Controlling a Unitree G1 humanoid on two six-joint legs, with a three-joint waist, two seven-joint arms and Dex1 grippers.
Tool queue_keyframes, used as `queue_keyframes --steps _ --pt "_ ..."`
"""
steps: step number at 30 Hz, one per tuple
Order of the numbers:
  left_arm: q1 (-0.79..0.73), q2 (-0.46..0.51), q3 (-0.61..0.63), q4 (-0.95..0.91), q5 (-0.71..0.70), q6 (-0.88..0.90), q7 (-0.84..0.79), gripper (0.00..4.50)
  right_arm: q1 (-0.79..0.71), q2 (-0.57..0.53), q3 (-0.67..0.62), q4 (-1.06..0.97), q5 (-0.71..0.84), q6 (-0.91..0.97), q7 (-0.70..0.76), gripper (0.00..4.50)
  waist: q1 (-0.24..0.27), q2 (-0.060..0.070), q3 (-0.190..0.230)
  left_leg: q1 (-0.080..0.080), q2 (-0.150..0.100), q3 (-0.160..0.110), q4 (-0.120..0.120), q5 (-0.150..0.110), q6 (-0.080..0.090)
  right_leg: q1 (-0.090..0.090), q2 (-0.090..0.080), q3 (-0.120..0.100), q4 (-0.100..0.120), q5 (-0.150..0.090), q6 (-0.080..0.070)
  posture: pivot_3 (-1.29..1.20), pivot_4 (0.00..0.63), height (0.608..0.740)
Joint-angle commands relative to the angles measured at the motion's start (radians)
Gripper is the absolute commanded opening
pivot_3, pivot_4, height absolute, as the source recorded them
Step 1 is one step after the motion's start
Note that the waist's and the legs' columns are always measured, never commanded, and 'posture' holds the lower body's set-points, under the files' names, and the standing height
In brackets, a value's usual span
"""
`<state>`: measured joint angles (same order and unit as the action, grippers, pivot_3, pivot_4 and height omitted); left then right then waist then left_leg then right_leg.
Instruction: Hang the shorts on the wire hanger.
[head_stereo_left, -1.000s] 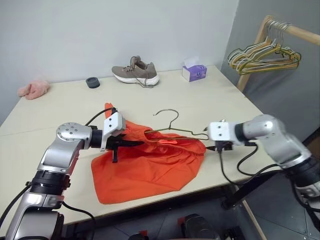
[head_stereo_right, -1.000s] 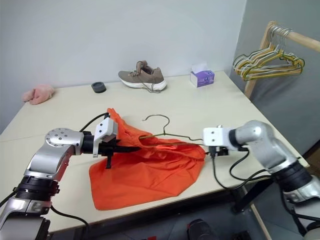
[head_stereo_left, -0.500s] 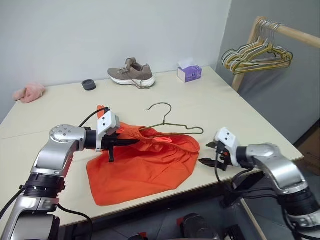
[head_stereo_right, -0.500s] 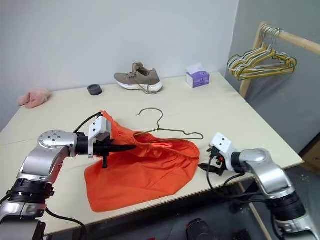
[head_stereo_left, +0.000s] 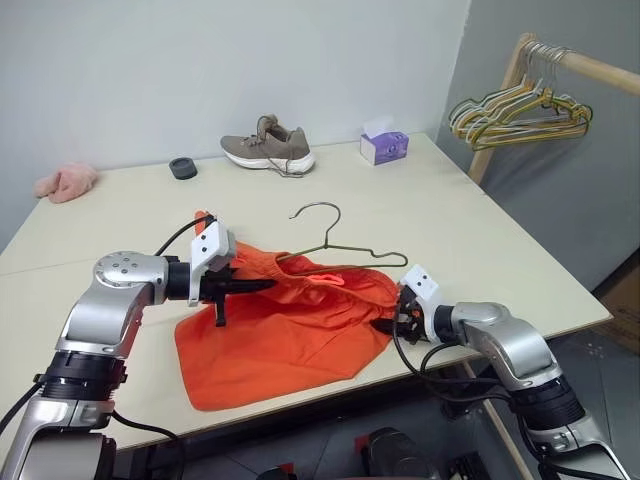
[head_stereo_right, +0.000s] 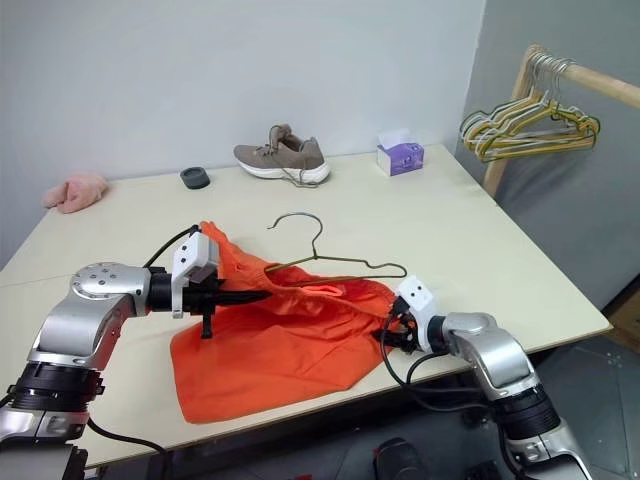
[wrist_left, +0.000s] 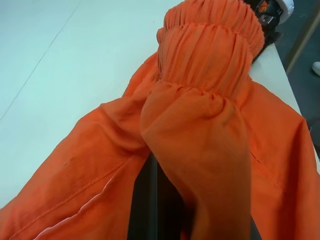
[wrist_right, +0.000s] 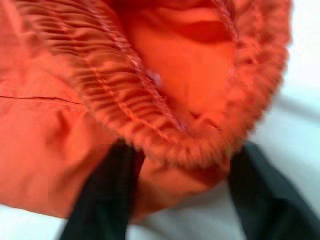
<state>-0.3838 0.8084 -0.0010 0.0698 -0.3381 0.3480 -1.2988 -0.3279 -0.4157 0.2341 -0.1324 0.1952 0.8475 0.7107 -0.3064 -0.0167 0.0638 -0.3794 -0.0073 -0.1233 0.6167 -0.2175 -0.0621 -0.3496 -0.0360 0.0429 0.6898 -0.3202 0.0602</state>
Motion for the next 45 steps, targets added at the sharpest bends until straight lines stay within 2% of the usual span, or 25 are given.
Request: queue_keyframes --steps 1,5,15,27,36,45 --pt "0.004 0.03 0.037 -0.048 -0.034 0.013 -0.01 0.0 -0.034 -0.009 -0.022 -0.01 -0.004 -0.047 -0.012 1.38 0.0 0.0 0.0 0.0 0.0 0.0 0.0 0.0 0.0 0.0 0.0 0.0 0.0 0.0 0.0 -0.28 0.0 0.74" --pt "0.022 0.058 0.042 -0.05 -0.048 0.034 -0.029 0.0 -0.044 -0.032 -0.048 -0.006 0.004 -0.061 -0.002 0.04 0.0 0.0 0.0 0.0 0.0 0.0 0.0 0.0 0.0 0.0 0.0 0.0 0.0 0.0 0.0 -0.28 0.0 0.74" --pt "0.046 0.128 0.051 -0.023 -0.094 0.094 -0.088 0.0 -0.041 -0.097 -0.112 -0.025 0.042 -0.05 -0.001 0.04 0.0 0.0 0.0 0.0 0.0 0.0 0.0 0.0 0.0 0.0 0.0 0.0 0.0 0.0 0.0 -0.3 0.0 0.74" --pt "0.031 0.142 0.072 -0.014 -0.146 0.134 -0.103 0.0 -0.025 -0.12 -0.175 0.028 0.071 0.036 -0.053 0.04 -0.001 0.0 0.0 0.0 0.0 0.001 0.0 0.0 0.0 -0.001 0.001 0.0 0.0 0.0 0.0 -0.31 0.0 0.74" --pt "0.039 0.175 0.034 0.041 -0.06 0.026 -0.11 0.0 -0.014 -0.149 -0.183 -0.021 0.113 0.064 -0.03 0.04 -0.003 0.001 0.0 0.0 0.0 0.004 0.0 0.0 0.0 -0.001 0.001 0.0 0.0 0.0 0.0 -0.31 0.0 0.74" --pt "-0.001 0.134 0.007 0.137 0.035 -0.089 -0.059 0.0 -0.006 -0.194 -0.144 -0.16 0.159 0.099 -0.001 0.04 -0.001 0.001 0.0 -0.001 0.0 0.004 0.0 0.0 0.0 -0.001 0.001 0.0 0.0 0.0 0.0 -0.32 0.0 0.74"
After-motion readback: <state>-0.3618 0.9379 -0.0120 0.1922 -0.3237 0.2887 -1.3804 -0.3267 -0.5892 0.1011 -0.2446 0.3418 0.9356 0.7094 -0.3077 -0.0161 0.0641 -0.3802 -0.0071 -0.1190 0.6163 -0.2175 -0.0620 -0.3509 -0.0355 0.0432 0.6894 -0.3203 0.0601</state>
